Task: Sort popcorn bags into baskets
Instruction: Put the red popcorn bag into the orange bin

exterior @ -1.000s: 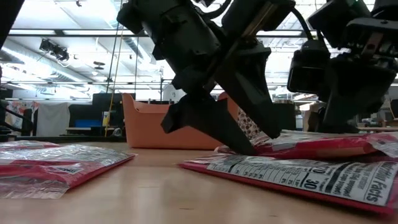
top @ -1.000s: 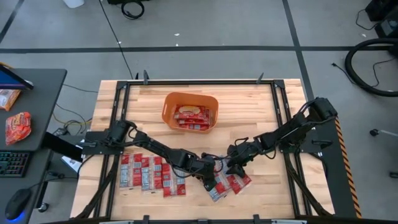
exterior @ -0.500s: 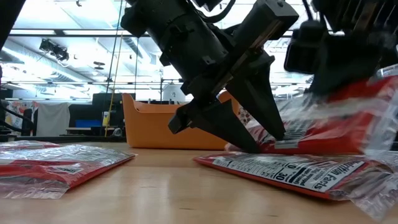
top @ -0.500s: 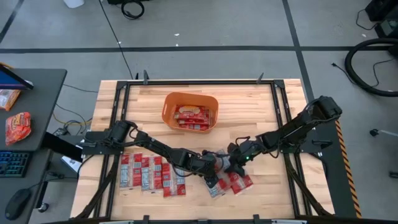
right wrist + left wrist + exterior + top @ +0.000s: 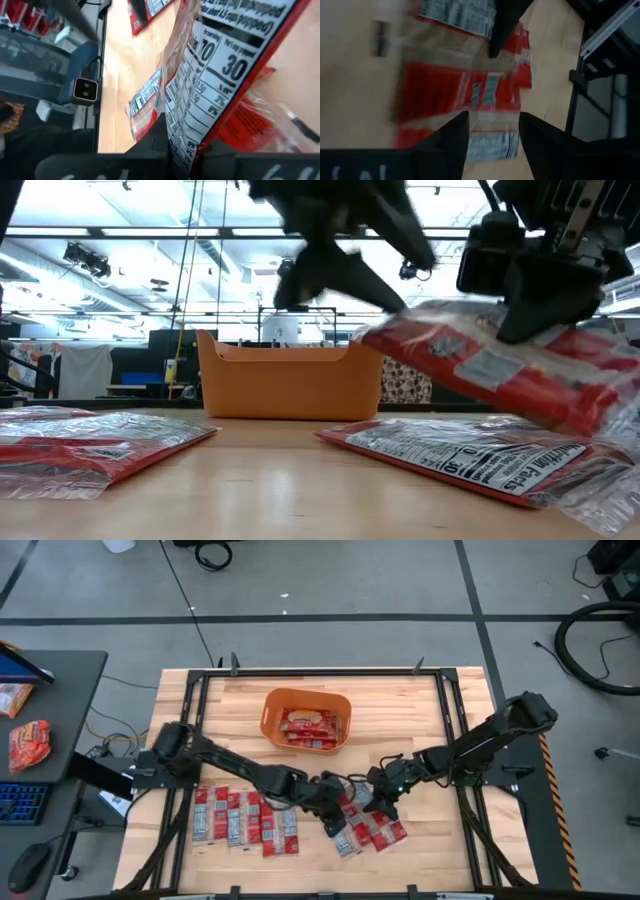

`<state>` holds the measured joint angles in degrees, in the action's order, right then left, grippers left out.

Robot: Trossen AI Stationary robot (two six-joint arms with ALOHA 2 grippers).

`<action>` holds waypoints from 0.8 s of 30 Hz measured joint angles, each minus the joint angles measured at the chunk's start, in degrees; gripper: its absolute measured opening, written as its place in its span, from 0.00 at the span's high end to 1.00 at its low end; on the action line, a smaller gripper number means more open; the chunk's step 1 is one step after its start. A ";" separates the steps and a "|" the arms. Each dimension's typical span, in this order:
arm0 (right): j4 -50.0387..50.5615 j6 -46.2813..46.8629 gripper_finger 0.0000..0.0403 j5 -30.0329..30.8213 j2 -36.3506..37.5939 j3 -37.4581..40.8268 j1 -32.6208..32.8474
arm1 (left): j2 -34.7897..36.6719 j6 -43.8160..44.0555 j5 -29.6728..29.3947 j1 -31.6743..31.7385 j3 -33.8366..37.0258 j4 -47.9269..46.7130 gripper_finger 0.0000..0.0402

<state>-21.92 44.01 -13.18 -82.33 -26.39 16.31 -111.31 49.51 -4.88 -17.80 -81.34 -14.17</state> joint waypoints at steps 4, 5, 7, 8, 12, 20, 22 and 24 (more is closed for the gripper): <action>12.17 -5.04 0.94 2.25 4.48 -4.37 -0.16 | 5.87 -1.97 -0.71 0.00 0.00 -7.33 0.56; 15.99 -6.61 0.94 2.93 5.47 -5.99 -0.32 | 7.14 -2.29 -1.27 0.00 0.00 -9.19 0.56; 24.07 -9.94 0.94 4.24 6.96 -10.01 -0.69 | 9.44 -2.83 -2.96 -0.27 0.00 -13.22 0.57; 27.52 -11.56 0.94 5.40 7.34 -12.37 -0.86 | 10.52 -2.93 -4.17 -0.53 0.01 -15.45 0.58; 40.35 -16.89 0.94 10.31 8.00 -21.41 -2.49 | 14.46 -4.94 -9.13 -1.18 0.02 -20.43 0.61; 48.82 -26.83 0.93 14.82 5.35 -34.52 -8.26 | 20.27 -6.63 -16.16 -1.39 0.07 -29.82 0.71; 49.31 -29.46 0.93 12.71 4.97 -35.79 -9.58 | 21.84 -5.61 -16.99 -0.90 0.02 -28.80 0.71; 49.17 -31.45 0.93 10.20 4.60 -36.90 -10.73 | 23.56 -4.08 -16.68 -0.23 0.02 -29.43 0.70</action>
<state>27.25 12.56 -2.98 -77.73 -63.28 5.57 -87.75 45.42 -21.55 -18.03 -81.32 -43.60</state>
